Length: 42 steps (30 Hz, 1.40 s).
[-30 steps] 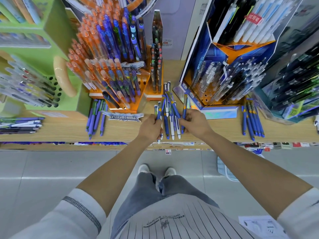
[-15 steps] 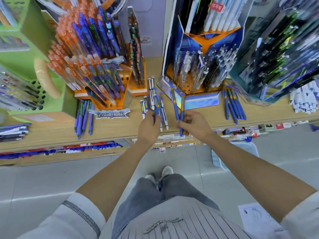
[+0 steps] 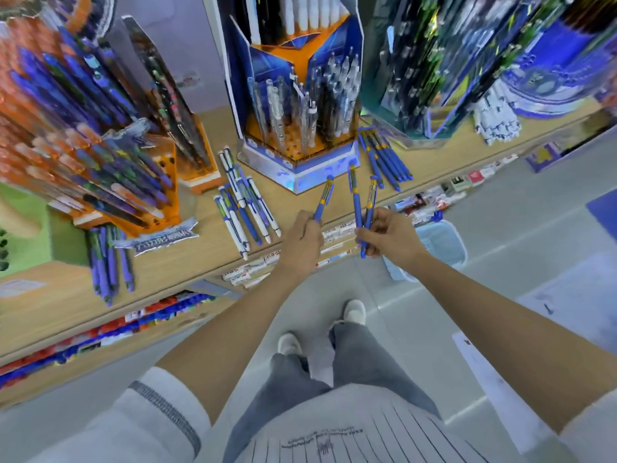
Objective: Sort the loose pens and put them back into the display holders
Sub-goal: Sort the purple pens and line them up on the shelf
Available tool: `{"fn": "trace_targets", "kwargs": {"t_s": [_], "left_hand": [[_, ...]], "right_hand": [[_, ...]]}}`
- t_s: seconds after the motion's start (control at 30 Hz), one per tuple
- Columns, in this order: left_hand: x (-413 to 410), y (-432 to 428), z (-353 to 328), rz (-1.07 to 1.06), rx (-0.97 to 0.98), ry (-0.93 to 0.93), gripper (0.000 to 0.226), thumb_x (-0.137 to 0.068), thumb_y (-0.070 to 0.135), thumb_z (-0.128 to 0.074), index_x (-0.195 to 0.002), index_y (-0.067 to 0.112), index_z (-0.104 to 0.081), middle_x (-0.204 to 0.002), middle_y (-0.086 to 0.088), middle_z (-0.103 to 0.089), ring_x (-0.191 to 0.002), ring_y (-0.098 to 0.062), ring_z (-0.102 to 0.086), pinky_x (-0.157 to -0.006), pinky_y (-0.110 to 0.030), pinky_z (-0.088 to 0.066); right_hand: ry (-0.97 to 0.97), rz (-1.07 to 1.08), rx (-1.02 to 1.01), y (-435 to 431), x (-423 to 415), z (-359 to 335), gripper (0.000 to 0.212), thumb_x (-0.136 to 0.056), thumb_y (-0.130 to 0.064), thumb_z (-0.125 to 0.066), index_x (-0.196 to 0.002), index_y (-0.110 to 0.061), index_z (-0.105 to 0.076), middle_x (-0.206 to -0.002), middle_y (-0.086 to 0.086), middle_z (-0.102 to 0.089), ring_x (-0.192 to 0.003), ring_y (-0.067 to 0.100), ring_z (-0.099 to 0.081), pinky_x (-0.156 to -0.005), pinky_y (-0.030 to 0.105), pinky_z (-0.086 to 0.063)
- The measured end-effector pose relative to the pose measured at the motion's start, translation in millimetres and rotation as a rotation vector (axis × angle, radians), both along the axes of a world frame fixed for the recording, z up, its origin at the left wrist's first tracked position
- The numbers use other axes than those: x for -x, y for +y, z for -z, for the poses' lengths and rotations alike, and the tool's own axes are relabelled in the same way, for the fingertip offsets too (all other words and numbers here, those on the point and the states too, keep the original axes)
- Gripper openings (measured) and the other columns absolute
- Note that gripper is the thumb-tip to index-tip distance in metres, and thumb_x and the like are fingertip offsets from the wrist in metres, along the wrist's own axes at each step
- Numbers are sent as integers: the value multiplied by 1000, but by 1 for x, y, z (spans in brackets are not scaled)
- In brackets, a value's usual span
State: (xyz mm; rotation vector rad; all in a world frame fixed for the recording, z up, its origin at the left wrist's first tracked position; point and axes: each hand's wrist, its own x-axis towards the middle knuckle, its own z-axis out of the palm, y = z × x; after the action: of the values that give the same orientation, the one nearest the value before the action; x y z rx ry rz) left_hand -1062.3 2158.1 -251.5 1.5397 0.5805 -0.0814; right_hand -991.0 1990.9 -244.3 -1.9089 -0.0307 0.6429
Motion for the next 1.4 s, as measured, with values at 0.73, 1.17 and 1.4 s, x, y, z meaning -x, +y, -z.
{"fn": "trace_targets", "kwargs": {"t_s": [0.73,1.17,1.4], "left_hand": [[-179,-97,12,-48,-336,138,19,-94,10,-51,-112,4,-48,-84,-8,-60,-75,-27,-57,-71,-36,-46],[-167,-94,15,192,-729,234,60,-93,22,-55,-149,20,-32,-132,-13,-34,-118,-29,-45,-98,-33,-41],[-148,-85,8,102,-754,125,44,-93,16,-52,-137,15,-48,-121,-12,-46,-104,-29,-54,-89,-38,-47]], "right_hand": [[-320,-537,417,-37,-206,12,19,-82,-21,-69,-93,-7,-66,-69,9,-67,-74,33,-66,-60,34,-47],[-554,-514,341,-40,-202,24,47,-84,-14,-70,-126,-9,-49,-109,14,-56,-85,30,-62,-76,38,-50],[-685,-500,429,-41,-192,20,41,-88,-19,-64,-127,-10,-54,-112,12,-48,-93,28,-56,-72,34,-47]]}}
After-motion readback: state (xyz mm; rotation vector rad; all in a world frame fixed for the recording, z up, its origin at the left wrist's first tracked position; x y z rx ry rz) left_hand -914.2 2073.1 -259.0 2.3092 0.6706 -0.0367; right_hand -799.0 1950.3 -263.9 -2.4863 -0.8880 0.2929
